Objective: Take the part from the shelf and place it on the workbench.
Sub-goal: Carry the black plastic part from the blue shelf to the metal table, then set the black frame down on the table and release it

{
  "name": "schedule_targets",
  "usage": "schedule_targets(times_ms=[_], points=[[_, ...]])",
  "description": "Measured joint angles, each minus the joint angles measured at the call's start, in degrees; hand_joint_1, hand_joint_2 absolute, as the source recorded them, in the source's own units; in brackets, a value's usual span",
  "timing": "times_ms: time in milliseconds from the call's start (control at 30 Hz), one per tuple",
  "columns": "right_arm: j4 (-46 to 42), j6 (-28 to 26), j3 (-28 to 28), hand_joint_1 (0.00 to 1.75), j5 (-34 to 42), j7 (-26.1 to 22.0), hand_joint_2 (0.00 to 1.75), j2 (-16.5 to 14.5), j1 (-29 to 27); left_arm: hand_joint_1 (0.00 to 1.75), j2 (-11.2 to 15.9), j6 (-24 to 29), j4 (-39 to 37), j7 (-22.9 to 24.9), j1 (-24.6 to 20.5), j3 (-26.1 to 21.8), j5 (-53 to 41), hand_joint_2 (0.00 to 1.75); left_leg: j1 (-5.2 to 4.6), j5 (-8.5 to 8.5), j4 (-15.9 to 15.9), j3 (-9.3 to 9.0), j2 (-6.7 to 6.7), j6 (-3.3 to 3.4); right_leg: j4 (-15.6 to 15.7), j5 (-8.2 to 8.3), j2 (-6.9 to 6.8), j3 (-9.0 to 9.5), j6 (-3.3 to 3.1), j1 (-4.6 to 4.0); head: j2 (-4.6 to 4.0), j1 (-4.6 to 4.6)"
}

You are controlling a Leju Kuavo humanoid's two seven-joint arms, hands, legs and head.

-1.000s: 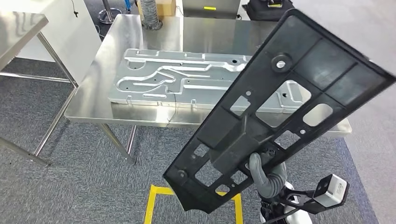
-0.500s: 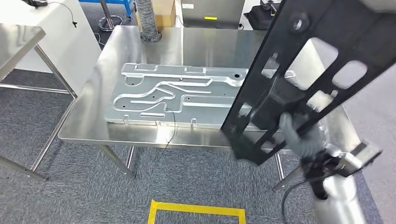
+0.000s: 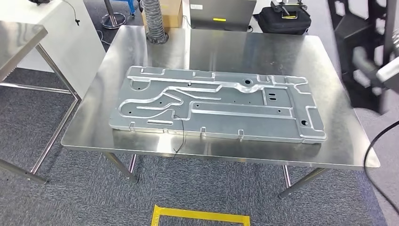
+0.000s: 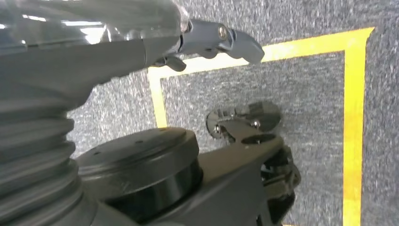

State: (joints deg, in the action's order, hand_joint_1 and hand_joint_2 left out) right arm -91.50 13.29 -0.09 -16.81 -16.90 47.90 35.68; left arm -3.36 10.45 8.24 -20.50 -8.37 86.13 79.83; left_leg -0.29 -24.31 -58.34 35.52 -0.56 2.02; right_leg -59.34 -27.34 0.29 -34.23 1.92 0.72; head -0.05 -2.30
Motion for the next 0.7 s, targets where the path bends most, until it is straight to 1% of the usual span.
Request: schedule_targets(times_ms=[33, 67, 100, 133, 167, 200, 233, 267, 300, 333, 367, 400, 467, 500, 533, 567, 600, 633, 667, 700], points=[[1.3, 0.0, 1.0, 1.75, -1.8, 0.3, 1.75, 1.6, 2.0, 0.0, 0.0, 0.0, 0.0, 0.0, -0.1, 0.1, 0.1, 1.75, 0.09, 0.11, 0.3, -0.19, -0.02, 0.24, -2.0, -1.3, -0.05, -0.89, 0.2, 0.07, -0.01, 0.0], [2.7, 0.1, 2.4, 1.75, -3.6, 0.5, 1.75, 3.1, 4.2, 0.0, -0.1, 0.0, 0.0, 0.0, -0.1, 0.1, 0.2, 1.75, 0.12, 0.1, 0.5, -0.35, -0.04, 0.41, -5.3, -3.04, -0.09, -2.43, 0.35, 0.15, -0.01, 0.01], [4.1, 0.1, 4.0, 1.75, -5.5, 0.7, 1.75, 4.4, 6.3, 0.0, -0.1, -0.1, 0.0, -0.1, -0.1, 0.2, 0.3, 1.75, 0.13, 0.01, 0.5, -0.45, -0.04, 0.52, -9.4, -4.76, -0.08, -4.48, 0.51, 0.16, -0.01, 0.01], [5.6, 0.1, 5.9, 1.75, -7.8, 0.7, 1.75, 5.6, 8.4, 0.0, -0.1, -0.2, 0.0, -0.1, -0.1, 0.3, 0.4, 1.75, 0.13, -0.14, 0.5, -0.57, -0.05, 0.57, -13.0, -5.85, -0.07, -6.45, 0.7, 0.19, -0.01, 0.01], [7.1, 0.0, 8.0, 1.75, -10.1, 0.7, 1.75, 6.7, 10.4, 0.0, -0.1, -0.3, 0.0, -0.1, -0.1, 0.4, 0.4, 1.75, 0.17, -0.34, 0.4, -0.76, -0.05, 0.59, -15.2, -5.92, -0.08, -7.77, 0.9, 0.27, -0.01, 0.01], [8.5, -0.1, 10.0, 1.75, -12.4, 0.7, 1.75, 7.5, 12.1, 0.0, -0.1, -0.4, 0.0, -0.1, -0.1, 0.5, 0.4, 1.75, 0.26, -0.59, 0.4, -1.01, -0.06, 0.52, -15.0, -4.75, -0.1, -7.99, 1.11, 0.41, -0.01, 0.01], [9.7, -0.3, 11.9, 1.75, -14.6, 0.6, 1.75, 8.2, 13.8, 0.0, -0.2, -0.4, 0.0, -0.1, -0.1, 0.6, 0.4, 1.75, 0.36, -0.89, 0.2, -1.3, -0.11, 0.38, -12.3, -2.56, -0.14, -7.07, 1.33, 0.62, -0.01, 0.01], [10.9, -0.7, 13.6, 1.75, -16.8, 0.4, 1.75, 8.8, 15.6, 0.0, -0.2, -0.4, 0.0, -0.1, -0.1, 0.7, 0.4, 1.75, 0.41, -1.26, 0.0, -1.56, -0.17, 0.17, -8.1, -0.07, -0.23, -5.42, 1.56, 0.91, -0.01, 0.01], [12.3, -1.3, 15.4, 1.75, -19.2, 0.0, 1.75, 9.1, 17.8, 0.0, -0.2, -0.4, 0.0, -0.1, -0.2, 0.8, 0.4, 1.75, 0.37, -1.6, -0.2, -1.7, -0.23, -0.11, -4.3, 1.7, -0.29, -3.76, 1.7, 0.96, -0.01, 0.01], [13.6, -2.1, 17.2, 1.75, -21.4, -0.3, 1.75, 9.3, 19.9, 0.0, -0.2, -0.5, 0.0, -0.1, -0.2, 0.9, 0.4, 1.75, 0.28, -1.87, -0.4, -1.74, -0.27, -0.4, -1.3, 2.7, -0.32, -2.56, 1.59, 0.97, -0.01, 0.0], [15.1, -2.9, 19.3, 1.75, -23.7, -0.6, 1.75, 9.3, 22.0, 0.0, -0.2, -0.5, 0.0, -0.1, -0.3, 1.0, 0.4, 1.75, 0.17, -2.05, -0.5, -1.73, -0.27, -0.67, 0.2, 2.91, -0.31, -1.95, 1.34, 0.85, -0.01, -0.01], [16.8, -3.6, 21.5, 1.75, -25.7, -0.9, 1.75, 9.3, 23.9, 0.0, -0.2, -0.5, 0.0, -0.2, -0.3, 1.0, 0.5, 1.75, 0.13, -2.12, -0.5, -1.73, -0.25, -0.88, 0.4, 2.6, -0.26, -1.81, 0.92, 0.61, 0.0, -0.01], [19.8, -4.3, 25.7, 1.75, -28.5, -1.4, 1.75, 9.3, 27.0, 0.0, -0.2, -0.6, 0.0, -0.3, -0.4, 1.1, 0.5, 1.75, 0.17, -2.41, -0.5, -1.83, -0.19, -1.34, 0.5, 2.49, -0.27, -1.71, 0.07, 0.69, 0.0, 0.0], [21.2, -4.6, 27.4, 1.75, -29.5, -1.7, 1.75, 9.3, 28.3, 0.0, -0.2, -0.6, 0.0, -0.3, -0.4, 1.1, 0.4, 1.75, 0.19, -2.98, -1.3, -1.6, -0.13, -1.6, 0.6, 2.41, -0.33, -1.53, -0.33, 0.78, 0.0, 0.01], [22.4, -5.2, 29.0, 1.75, -30.4, -1.8, 1.75, 9.2, 29.6, 0.0, -0.2, -0.7, 0.0, -0.4, -0.5, 1.2, 0.4, 1.75, 0.2, -4.01, -3.0, -0.84, -0.05, -1.83, 0.7, 2.33, -0.41, -1.32, -0.7, 0.85, 0.0, 0.01], [23.6, -5.8, 30.5, 1.75, -31.2, -2.0, 1.75, 9.1, 30.7, 0.0, -0.2, -0.8, 0.0, -0.5, -0.6, 1.2, 0.3, 1.75, 0.24, -5.41, -5.8, 0.49, 0.04, -2.0, 0.8, 2.23, -0.49, -1.12, -1.01, 0.83, 0.0, 0.01], [24.8, -6.4, 31.9, 1.75, -31.9, -2.2, 1.75, 8.9, 31.8, 0.0, -0.2, -0.9, 0.0, -0.7, -0.6, 1.2, 0.2, 1.75, 0.27, -7.06, -9.9, 2.53, 0.12, -2.05, 0.7, 2.1, -0.52, -0.98, -1.26, 0.7, -0.01, 0.01], [26.1, -7.1, 33.5, 1.75, -32.6, -2.4, 1.75, 8.6, 32.9, 0.0, -0.2, -1.1, 0.0, -0.9, -0.6, 1.3, 0.0, 1.75, 0.29, -8.32, -13.8, 4.69, 0.15, -2.02, 0.7, 1.99, -0.52, -0.87, -1.44, 0.52, -0.01, 0.01], [27.4, -7.6, 35.0, 1.75, -33.1, -2.7, 1.75, 8.3, 33.8, 0.0, -0.2, -1.3, 0.0, -1.1, -0.6, 1.3, -0.2, 1.75, 0.29, -8.76, -16.6, 6.38, 0.16, -1.89, 0.7, 1.88, -0.49, -0.73, -1.6, 0.3, -0.01, 0.01], [28.6, -7.9, 36.7, 1.75, -33.5, -2.9, 1.75, 8.0, 34.6, 0.0, -0.2, -1.4, 0.0, -1.4, -0.6, 1.3, -0.4, 1.75, 0.26, -8.17, -17.5, 7.24, 0.17, -1.66, 0.7, 1.76, -0.43, -0.55, -1.74, 0.07, -0.02, 0.01]])
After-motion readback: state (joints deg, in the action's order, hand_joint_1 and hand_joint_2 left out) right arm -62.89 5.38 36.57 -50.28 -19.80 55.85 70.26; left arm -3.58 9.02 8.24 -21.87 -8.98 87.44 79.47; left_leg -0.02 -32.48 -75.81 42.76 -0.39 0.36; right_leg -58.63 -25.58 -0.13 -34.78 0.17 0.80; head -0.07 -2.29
